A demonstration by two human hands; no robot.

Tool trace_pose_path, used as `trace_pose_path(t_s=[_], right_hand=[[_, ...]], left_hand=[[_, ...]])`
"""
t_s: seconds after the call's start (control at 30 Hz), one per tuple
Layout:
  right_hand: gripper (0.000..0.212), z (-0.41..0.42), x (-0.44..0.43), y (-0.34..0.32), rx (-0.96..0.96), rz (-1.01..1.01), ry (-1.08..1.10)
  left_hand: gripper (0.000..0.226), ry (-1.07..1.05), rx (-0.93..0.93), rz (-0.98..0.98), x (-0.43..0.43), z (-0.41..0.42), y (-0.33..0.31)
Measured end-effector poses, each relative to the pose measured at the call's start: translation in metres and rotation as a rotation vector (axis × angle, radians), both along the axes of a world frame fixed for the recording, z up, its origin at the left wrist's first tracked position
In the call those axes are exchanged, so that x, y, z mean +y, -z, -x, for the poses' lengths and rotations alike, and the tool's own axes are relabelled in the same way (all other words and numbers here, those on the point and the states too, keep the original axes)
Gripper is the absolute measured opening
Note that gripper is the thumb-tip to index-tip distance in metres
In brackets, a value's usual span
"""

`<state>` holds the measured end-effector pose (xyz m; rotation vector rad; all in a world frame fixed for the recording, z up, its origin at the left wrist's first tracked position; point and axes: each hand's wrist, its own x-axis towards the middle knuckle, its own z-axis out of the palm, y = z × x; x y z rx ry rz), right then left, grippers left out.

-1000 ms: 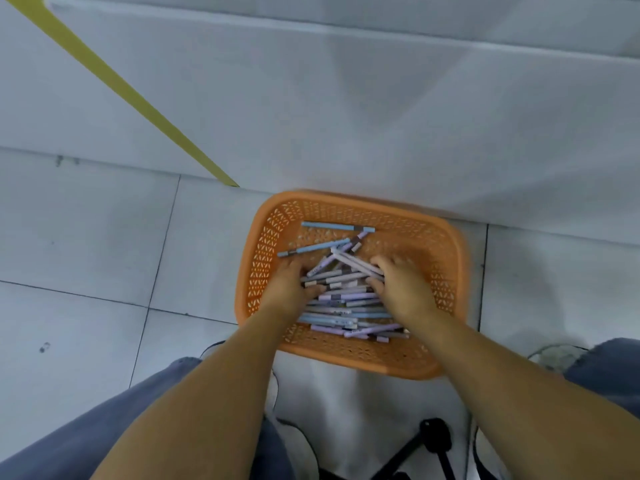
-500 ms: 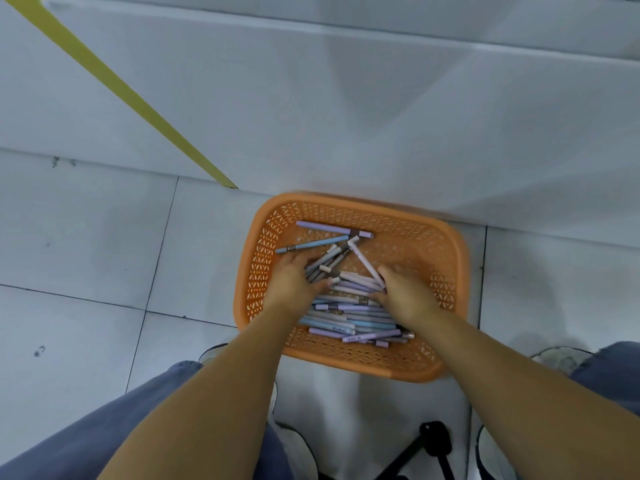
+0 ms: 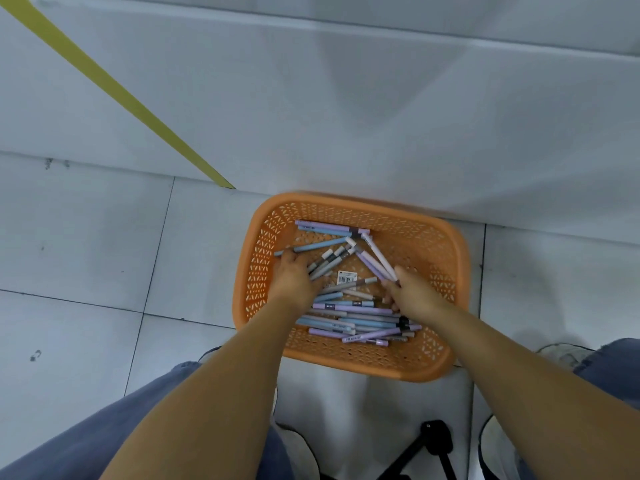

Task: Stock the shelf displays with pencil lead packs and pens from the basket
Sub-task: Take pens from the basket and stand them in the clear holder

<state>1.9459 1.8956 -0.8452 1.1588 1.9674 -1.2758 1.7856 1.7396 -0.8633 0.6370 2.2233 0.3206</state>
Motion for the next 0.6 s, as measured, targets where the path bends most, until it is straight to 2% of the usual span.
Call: trace_pose_path(t_s=[0.3,0.43,0.5,0.6], right_hand=[[0.019,0.003,0.008,-0.009,0.027,-0.026,-0.074],[0.006,0.007,0.003,-0.038,0.120,0.083,-0.016],[0.006,0.013,0.000,-0.063,0.210,0.116,0.003],[0.011,0.021,0.004,-0.111,0.320,0.017,-0.112]], left_hand=[[0.023,-0.096,-0.063,-0.162,-0.010,0.010,-0.022],[0.028,-0.183,-0.123,-0.254,-0.017,0.004,-0.052],[0.016,-0.239,-0.073,-0.364,-0.013,0.003,-0.073],[0.020,-0.225,0.022,-0.530,-0.005,0.007,-0.116]])
